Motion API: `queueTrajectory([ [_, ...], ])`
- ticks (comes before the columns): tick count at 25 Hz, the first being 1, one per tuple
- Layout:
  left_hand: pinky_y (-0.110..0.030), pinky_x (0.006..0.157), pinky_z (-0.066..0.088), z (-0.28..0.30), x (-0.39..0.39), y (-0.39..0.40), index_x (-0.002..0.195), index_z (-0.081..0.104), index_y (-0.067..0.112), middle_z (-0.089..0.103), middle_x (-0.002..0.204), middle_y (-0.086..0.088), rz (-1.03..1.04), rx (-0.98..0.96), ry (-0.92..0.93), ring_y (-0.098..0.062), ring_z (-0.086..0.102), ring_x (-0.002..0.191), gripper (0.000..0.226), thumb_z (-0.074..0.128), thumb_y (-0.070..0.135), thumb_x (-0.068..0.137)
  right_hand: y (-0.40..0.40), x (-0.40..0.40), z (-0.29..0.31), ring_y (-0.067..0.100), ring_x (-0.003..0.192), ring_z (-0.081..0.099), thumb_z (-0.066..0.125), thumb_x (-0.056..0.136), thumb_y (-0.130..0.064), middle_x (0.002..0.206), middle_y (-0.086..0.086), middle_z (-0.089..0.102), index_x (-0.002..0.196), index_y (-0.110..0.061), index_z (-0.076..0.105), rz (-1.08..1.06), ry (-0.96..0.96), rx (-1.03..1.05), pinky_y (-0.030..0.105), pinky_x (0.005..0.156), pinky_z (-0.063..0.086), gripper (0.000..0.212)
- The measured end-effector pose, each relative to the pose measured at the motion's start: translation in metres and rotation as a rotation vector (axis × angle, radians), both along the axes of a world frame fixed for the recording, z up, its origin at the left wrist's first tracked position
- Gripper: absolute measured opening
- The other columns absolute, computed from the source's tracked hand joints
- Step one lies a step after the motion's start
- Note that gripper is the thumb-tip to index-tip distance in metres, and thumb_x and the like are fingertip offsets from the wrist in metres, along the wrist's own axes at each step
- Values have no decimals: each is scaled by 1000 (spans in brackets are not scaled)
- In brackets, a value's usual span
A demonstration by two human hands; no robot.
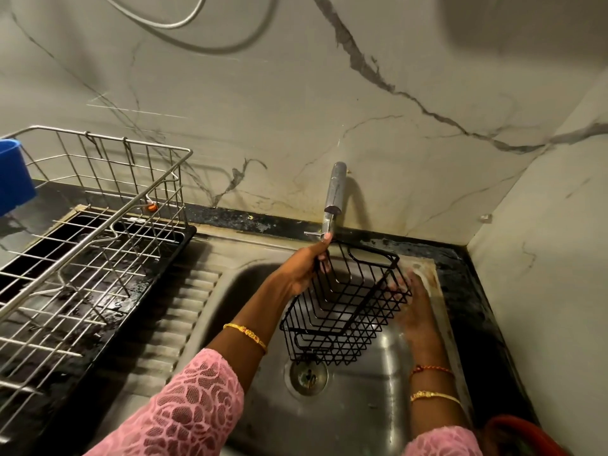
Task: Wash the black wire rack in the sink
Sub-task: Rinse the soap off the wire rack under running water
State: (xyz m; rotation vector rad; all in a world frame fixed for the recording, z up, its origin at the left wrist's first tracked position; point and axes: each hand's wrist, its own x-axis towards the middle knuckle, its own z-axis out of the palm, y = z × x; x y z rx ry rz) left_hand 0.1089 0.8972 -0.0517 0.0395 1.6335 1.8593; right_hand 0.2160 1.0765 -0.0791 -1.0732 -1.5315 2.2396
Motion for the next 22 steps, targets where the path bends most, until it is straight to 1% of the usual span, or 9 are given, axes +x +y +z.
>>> queueTrajectory([
  [2, -28, 75, 40, -1, 0, -7, 122, 53, 10, 49, 83, -2, -1, 15, 18, -16, 48, 79, 48, 51, 47, 91, -8, 0, 17, 21, 109, 53, 54, 90, -38, 122, 4, 58, 119, -19, 58, -29, -1, 353, 40, 92, 45, 35],
  [4, -28, 73, 38, -3, -2, -10, 118, 55, 12, 47, 74, 1, -47, -7, 51, -14, 45, 74, 48, 50, 50, 90, -22, -5, 39, 18, 103, 56, 61, 87, -29, 120, 3, 59, 114, -19, 59, 43, 93, 788, 36, 83, 51, 29],
  [5, -28, 73, 38, -2, 0, -9, 111, 56, 13, 47, 70, 3, -85, -32, 74, -14, 45, 73, 46, 50, 52, 88, -32, -10, 53, 16, 100, 57, 62, 86, -26, 117, -1, 57, 113, -22, 59, 150, 151, 875, 31, 77, 52, 28],
  [7, -28, 69, 36, 1, 3, -7, 104, 59, 16, 44, 62, 5, -164, -68, 131, -13, 42, 67, 41, 46, 53, 91, -45, -25, 69, 13, 93, 56, 59, 86, -27, 109, -7, 57, 109, -28, 60, 473, 133, 938, 29, 74, 49, 23],
  [9, -28, 64, 34, 5, 7, -4, 100, 62, 19, 41, 59, 6, -169, -47, 159, -11, 39, 62, 34, 41, 45, 98, -46, -40, 75, 14, 83, 58, 50, 87, -33, 93, -3, 64, 89, -29, 64, 711, 0, 996, 33, 73, 47, 15],
  [13, -27, 64, 39, 6, 6, -10, 90, 62, 15, 42, 57, 4, 31, 82, 78, -10, 40, 58, 29, 38, 29, 99, -44, -53, 81, 13, 60, 48, 47, 87, -31, 62, -3, 55, 61, -21, 58, 749, -44, 990, 32, 65, 40, 30],
  [16, -30, 67, 43, 4, 0, -24, 65, 58, 15, 50, 51, 1, 130, 143, -33, -15, 47, 59, 38, 40, 31, 96, -60, -65, 90, 11, 61, 47, 51, 88, -26, 62, -5, 52, 60, -20, 58, 846, -29, 1003, 31, 66, 38, 30],
  [19, -34, 76, 43, 2, -4, -40, 43, 57, 18, 59, 58, -6, 142, 168, -72, -22, 55, 72, 60, 39, 38, 97, -73, -80, 91, 16, 62, 49, 52, 74, -45, 64, 6, 55, 64, -3, 60, 891, -26, 1032, 34, 68, 42, 44],
  [22, -38, 81, 45, -7, -9, -51, 76, 66, 11, 67, 89, -13, 31, 81, -60, -28, 59, 92, 55, 32, 48, 98, -75, -81, 89, 16, 51, 44, 53, 75, -47, 49, -4, 49, 52, -11, 55, 846, -46, 1042, 34, 64, 42, 43],
])
